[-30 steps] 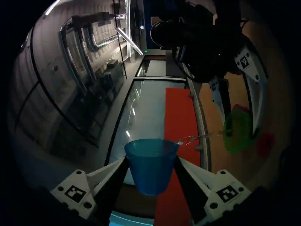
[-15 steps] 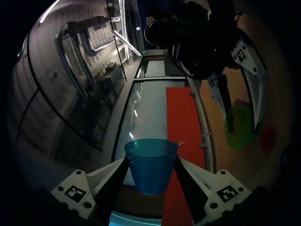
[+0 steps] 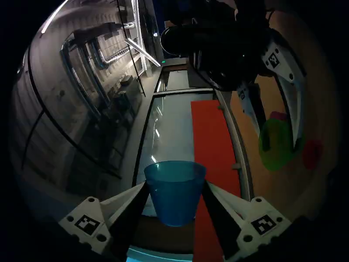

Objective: Pour water

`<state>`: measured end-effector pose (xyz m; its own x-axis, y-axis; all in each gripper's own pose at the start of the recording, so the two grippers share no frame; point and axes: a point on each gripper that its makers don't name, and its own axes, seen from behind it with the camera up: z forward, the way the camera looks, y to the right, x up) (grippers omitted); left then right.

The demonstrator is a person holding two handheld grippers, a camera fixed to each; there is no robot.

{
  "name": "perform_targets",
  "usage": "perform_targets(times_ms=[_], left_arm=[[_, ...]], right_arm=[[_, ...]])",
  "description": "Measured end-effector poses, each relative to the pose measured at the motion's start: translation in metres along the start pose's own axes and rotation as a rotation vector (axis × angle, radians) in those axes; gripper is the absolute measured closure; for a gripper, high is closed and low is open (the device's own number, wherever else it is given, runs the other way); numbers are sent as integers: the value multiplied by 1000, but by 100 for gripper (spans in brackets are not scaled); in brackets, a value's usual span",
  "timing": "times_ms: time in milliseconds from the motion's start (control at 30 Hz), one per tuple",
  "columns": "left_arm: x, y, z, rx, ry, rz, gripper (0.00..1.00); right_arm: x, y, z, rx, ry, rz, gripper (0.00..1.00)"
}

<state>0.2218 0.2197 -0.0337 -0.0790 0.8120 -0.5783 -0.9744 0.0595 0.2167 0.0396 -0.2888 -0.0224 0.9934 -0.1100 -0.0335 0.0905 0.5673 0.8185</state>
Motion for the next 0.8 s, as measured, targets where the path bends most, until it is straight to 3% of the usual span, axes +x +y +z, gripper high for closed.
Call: perform_targets(times_ms=[267,467,800], left_arm=[[-1,2,2,-2,0,-4,17],[-5,0,5,-5,-2,-44,17],[-18,1,7,-12,-20,-188,17]], right_arm=[[0,1,1,-1,0,2,10],[0,1,0,-2,2,3,10],[1,3,-2,-5,6,5,10]])
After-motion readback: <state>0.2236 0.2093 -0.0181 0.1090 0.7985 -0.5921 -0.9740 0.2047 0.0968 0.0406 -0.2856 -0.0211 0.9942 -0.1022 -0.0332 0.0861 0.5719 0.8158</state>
